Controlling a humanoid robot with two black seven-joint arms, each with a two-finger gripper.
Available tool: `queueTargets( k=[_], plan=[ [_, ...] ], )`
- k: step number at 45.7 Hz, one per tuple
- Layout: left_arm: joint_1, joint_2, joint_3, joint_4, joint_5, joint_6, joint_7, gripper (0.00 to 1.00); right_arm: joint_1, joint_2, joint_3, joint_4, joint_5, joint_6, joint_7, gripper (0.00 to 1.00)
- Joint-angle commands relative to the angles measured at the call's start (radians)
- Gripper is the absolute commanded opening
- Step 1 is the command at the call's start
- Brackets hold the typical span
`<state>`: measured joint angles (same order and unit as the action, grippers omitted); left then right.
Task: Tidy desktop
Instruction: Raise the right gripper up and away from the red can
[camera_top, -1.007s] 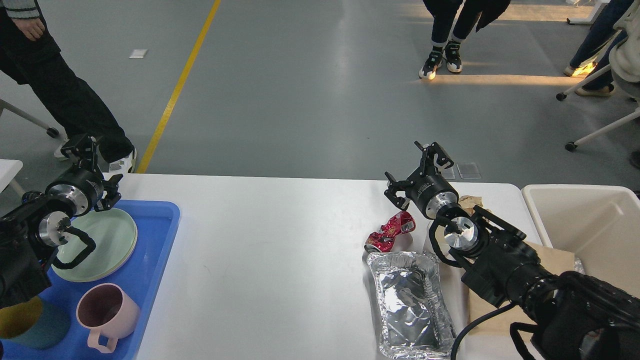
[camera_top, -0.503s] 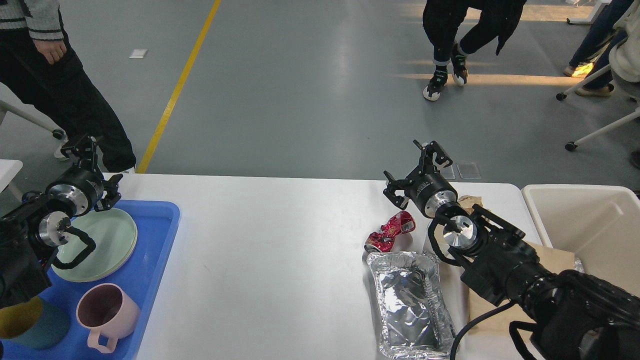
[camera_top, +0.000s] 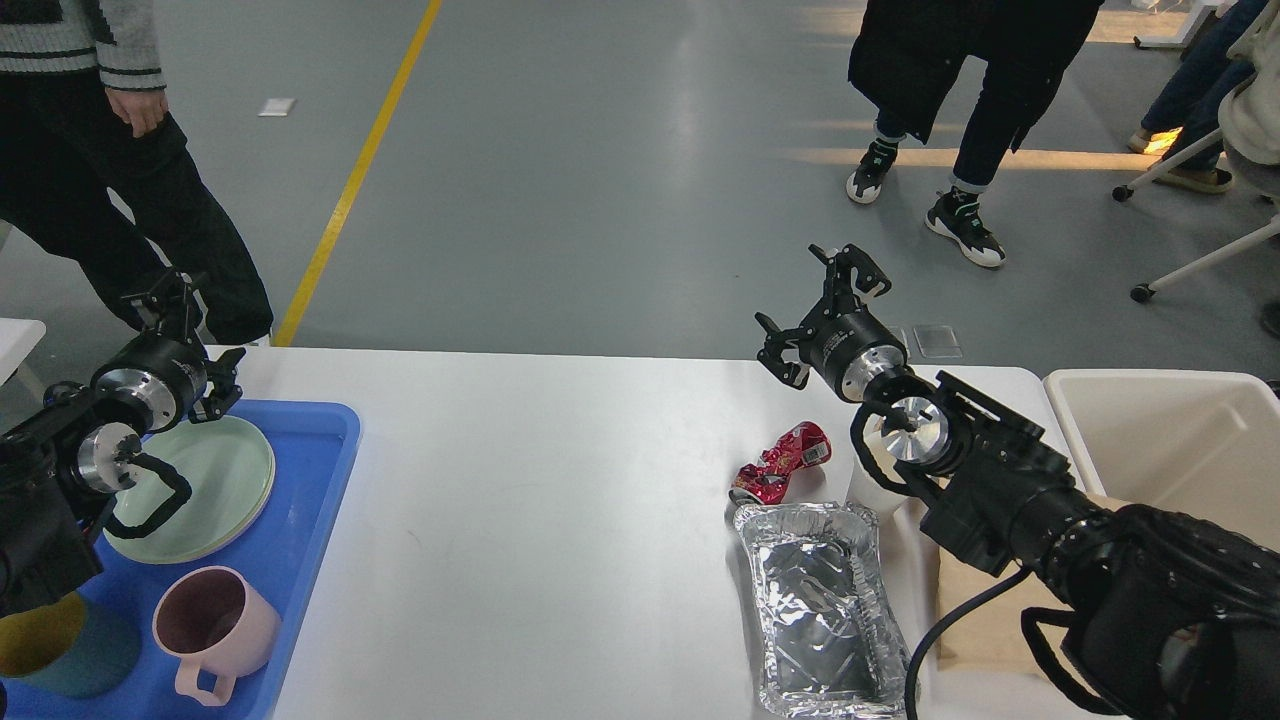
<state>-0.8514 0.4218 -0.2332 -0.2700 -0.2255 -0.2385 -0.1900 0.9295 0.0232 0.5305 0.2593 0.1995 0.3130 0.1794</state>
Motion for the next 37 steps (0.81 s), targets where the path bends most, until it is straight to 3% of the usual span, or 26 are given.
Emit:
queueTargets(
  k=[1, 37],
  plan=[
    [0.0, 0.0, 0.0, 0.0, 0.0, 0.001, 0.0, 0.96, 0.061, -0.034, -0.073, 0.0, -0.002, 0.001, 0.0, 1.0],
    [0.0, 0.0, 0.0, 0.0, 0.0, 0.001, 0.0, 0.96, 0.224, -0.108, -0.248, -0.003, -0.003, 0.0, -0.001, 1.0]
  ],
)
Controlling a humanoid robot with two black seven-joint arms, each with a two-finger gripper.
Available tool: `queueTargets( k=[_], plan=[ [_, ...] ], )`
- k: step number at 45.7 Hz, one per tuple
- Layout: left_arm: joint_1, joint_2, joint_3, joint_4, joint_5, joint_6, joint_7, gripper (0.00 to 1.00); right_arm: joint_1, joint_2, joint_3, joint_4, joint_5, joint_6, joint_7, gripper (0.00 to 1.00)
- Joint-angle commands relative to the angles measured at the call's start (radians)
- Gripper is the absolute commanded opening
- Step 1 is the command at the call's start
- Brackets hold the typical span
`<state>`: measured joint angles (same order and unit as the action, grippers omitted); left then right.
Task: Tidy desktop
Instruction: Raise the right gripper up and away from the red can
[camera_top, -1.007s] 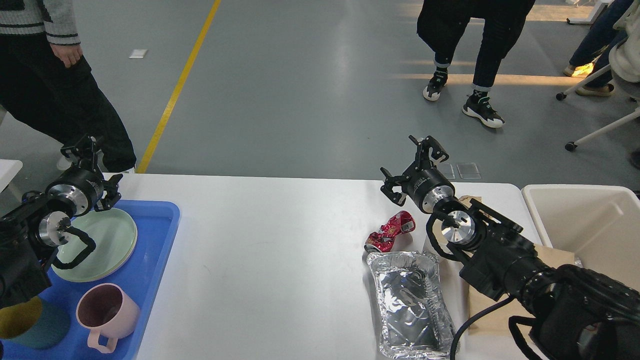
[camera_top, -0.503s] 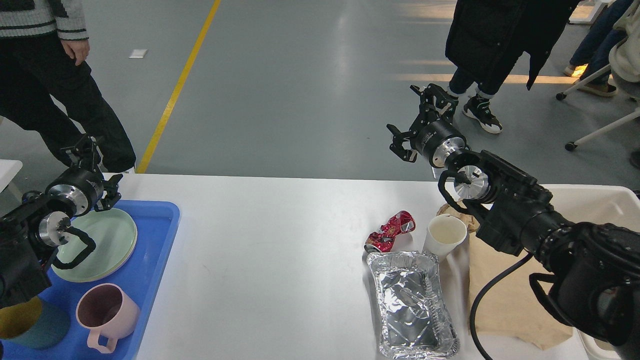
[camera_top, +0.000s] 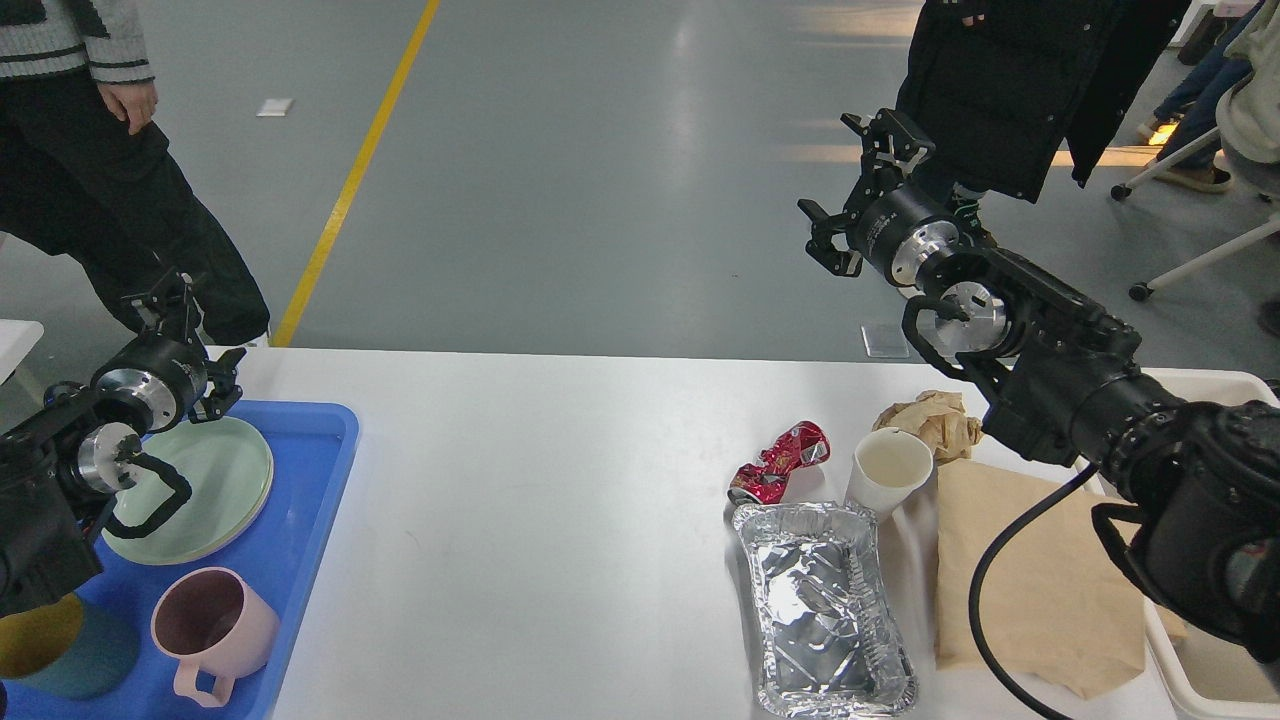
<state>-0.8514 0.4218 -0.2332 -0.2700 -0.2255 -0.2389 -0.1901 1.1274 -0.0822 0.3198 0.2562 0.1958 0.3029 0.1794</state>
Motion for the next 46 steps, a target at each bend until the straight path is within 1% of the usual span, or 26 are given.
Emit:
queueTargets(
  k=[1, 8, 13, 18, 24, 28, 30, 32, 33, 36, 42, 46],
  plan=[
    [0.0, 0.0, 0.0, 0.0, 0.0, 0.001, 0.0, 0.96, 0.032, -0.002, -0.045, 0.001, 0.001, 0.015, -0.001, 1.0],
    [0.0, 0.0, 0.0, 0.0, 0.0, 0.001, 0.0, 0.96, 0.069, -0.008, -0.116, 0.006, -0.007, 0.018, -0.003, 1.0],
    [0.0, 0.0, 0.0, 0.0, 0.0, 0.001, 0.0, 0.96, 0.112, -0.039, -0.185, 0.009, -0.01, 0.03, -0.005, 1.0],
    [0.002, 0.0, 0.0, 0.0, 0.0, 0.001, 0.0, 0.96, 0.167, -0.074, -0.267, 0.017, -0.03, 0.084, -0.005, 1.0],
    [0.0, 0.0, 0.0, 0.0, 0.0, 0.0, 0.0, 0.96, 0.215, -0.077, -0.332, 0.018, -0.036, 0.189, -0.008, 1.0],
    [0.0, 0.0, 0.0, 0.0, 0.0, 0.001, 0.0, 0.96, 0.224, -0.077, -0.34, 0.017, -0.039, 0.26, -0.037, 1.0],
    [0.0, 0.0, 0.0, 0.0, 0.0, 0.0, 0.0, 0.96, 0.227, -0.079, -0.34, 0.017, -0.049, 0.288, -0.066, 1.0],
    [0.0, 0.0, 0.0, 0.0, 0.0, 0.0, 0.0, 0.96, 0.227, -0.08, -0.341, 0.017, -0.062, 0.295, -0.104, 1.0],
    [0.0, 0.0, 0.0, 0.0, 0.0, 0.001, 0.0, 0.96, 0.229, -0.082, -0.34, 0.017, -0.067, 0.295, -0.115, 1.0],
    [0.0, 0.0, 0.0, 0.0, 0.0, 0.0, 0.0, 0.96, 0.229, -0.087, -0.341, 0.017, -0.072, 0.295, -0.132, 1.0],
    [0.0, 0.0, 0.0, 0.0, 0.0, 0.0, 0.0, 0.96, 0.22, -0.09, -0.341, 0.015, -0.073, 0.295, -0.152, 1.0],
    [0.0, 0.0, 0.0, 0.0, 0.0, 0.0, 0.0, 0.96, 0.213, -0.093, -0.34, 0.015, -0.073, 0.295, -0.153, 1.0]
  ],
)
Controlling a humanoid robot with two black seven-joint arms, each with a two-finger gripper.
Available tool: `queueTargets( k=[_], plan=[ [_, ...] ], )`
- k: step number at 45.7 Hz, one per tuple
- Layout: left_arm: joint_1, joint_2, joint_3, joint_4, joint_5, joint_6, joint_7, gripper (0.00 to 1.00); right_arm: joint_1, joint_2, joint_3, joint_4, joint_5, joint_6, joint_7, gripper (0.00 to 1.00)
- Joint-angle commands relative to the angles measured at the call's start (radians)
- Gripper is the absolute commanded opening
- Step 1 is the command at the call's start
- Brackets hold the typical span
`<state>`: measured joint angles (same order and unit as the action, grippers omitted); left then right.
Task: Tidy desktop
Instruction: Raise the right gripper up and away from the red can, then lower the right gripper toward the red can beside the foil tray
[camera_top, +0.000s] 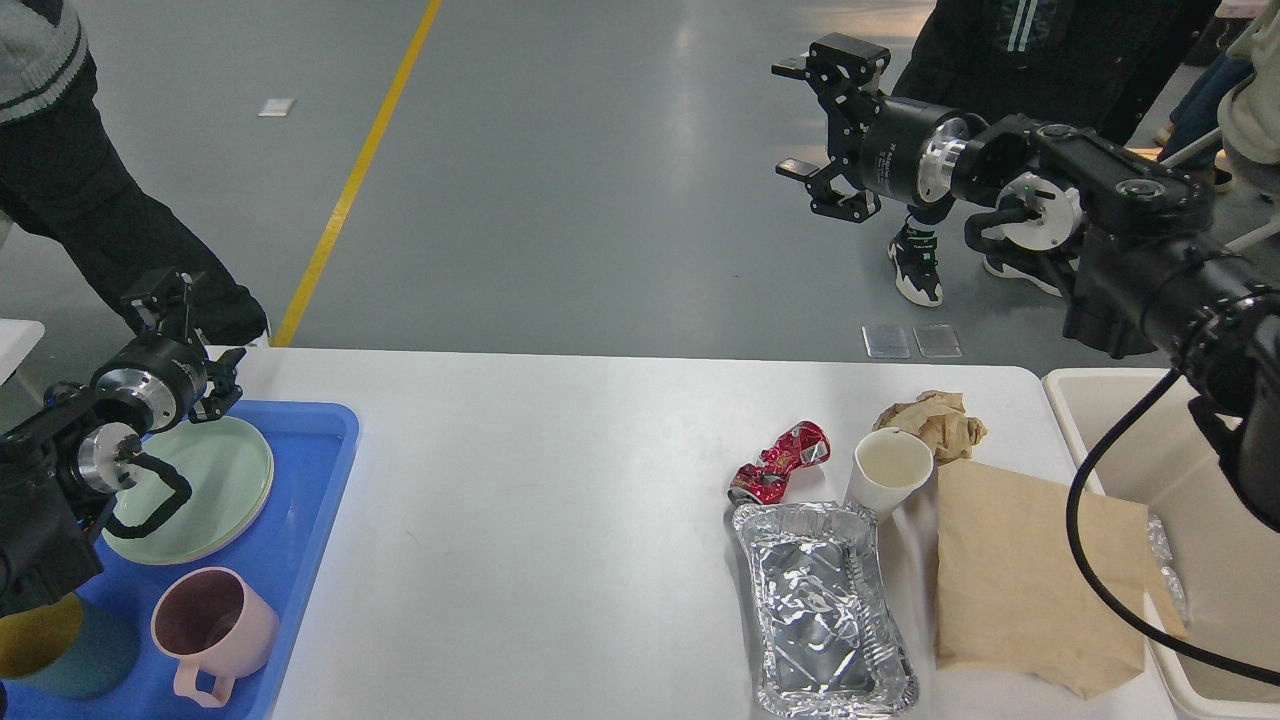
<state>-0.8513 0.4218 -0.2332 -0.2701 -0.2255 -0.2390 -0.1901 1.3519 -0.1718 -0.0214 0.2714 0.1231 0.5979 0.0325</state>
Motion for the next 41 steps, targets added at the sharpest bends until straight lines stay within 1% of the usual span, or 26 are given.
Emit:
queueTargets(
  k=[1, 4, 26, 37, 41],
  plan=[
    [0.0, 0.0, 0.0, 0.0, 0.0, 0.001, 0.0, 0.96, -0.011, -0.008, 0.001, 0.0, 0.0, -0.001, -0.006, 1.0],
    [0.0, 0.0, 0.0, 0.0, 0.0, 0.0, 0.0, 0.96, -0.008, -0.038, 0.001, 0.0, 0.0, -0.004, -0.006, 1.0],
    [0.0, 0.0, 0.0, 0.0, 0.0, 0.0, 0.0, 0.96, -0.002, -0.061, 0.005, -0.001, 0.0, -0.01, -0.005, 1.0],
    [0.0, 0.0, 0.0, 0.0, 0.0, 0.0, 0.0, 0.96, 0.003, -0.069, 0.005, 0.022, 0.003, 0.028, -0.005, 1.0],
    [0.0, 0.0, 0.0, 0.0, 0.0, 0.001, 0.0, 0.96, 0.015, -0.078, -0.003, 0.032, 0.001, 0.078, -0.006, 1.0]
  ],
)
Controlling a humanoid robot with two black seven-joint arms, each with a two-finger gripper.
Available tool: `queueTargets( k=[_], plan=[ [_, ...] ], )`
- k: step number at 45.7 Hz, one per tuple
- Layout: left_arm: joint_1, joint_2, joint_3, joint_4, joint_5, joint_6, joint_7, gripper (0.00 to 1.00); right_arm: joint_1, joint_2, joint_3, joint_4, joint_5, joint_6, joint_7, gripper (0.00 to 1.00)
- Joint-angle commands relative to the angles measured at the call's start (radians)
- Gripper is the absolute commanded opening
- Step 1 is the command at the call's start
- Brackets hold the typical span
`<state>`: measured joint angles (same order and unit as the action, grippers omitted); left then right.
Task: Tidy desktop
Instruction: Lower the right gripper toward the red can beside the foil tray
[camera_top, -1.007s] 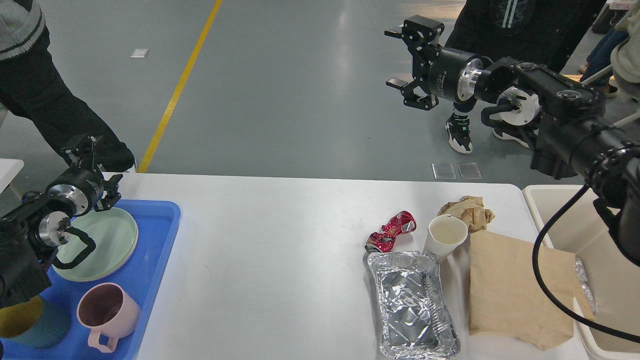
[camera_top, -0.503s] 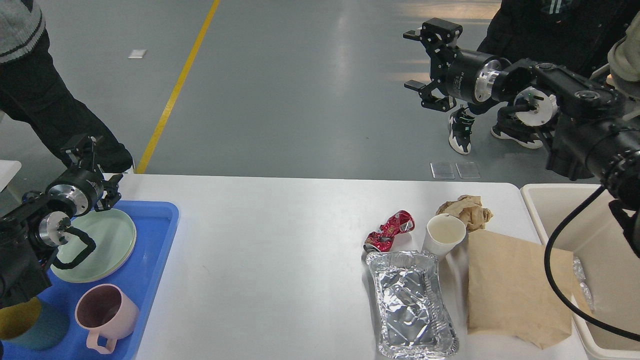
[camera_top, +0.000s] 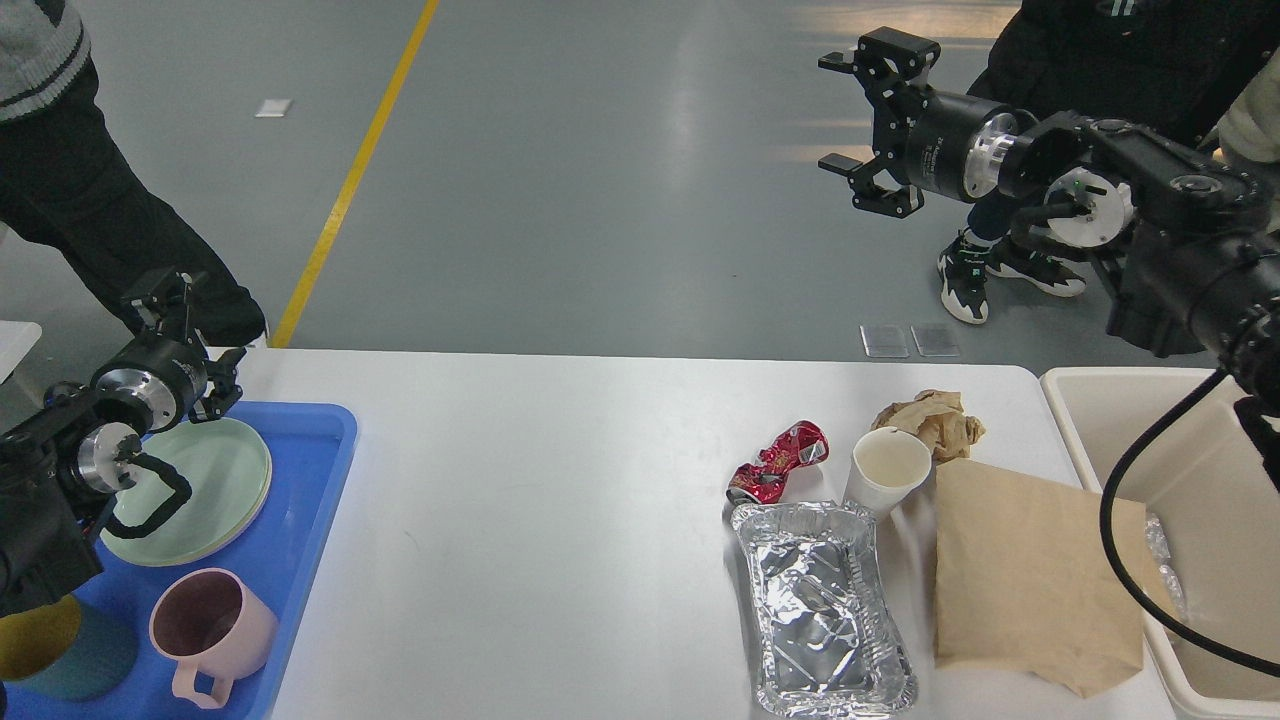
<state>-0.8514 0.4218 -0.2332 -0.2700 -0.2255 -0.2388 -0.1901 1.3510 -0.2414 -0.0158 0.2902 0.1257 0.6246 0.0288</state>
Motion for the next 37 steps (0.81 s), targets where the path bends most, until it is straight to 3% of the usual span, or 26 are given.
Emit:
queueTargets(
  k=[1, 14, 37],
  plan=[
    [0.0, 0.0, 0.0, 0.0, 0.0, -0.001, 0.0, 0.96, 0.022, -0.013, -0.016, 0.014, -0.001, 0.072, -0.006, 1.0],
    [0.0, 0.0, 0.0, 0.0, 0.0, -0.001, 0.0, 0.96, 0.114, -0.032, -0.372, 0.026, 0.0, 0.121, -0.003, 1.0],
    [0.0, 0.0, 0.0, 0.0, 0.0, 0.001, 0.0, 0.96, 0.114, -0.039, -0.685, 0.106, 0.015, 0.115, -0.003, 1.0]
  ],
)
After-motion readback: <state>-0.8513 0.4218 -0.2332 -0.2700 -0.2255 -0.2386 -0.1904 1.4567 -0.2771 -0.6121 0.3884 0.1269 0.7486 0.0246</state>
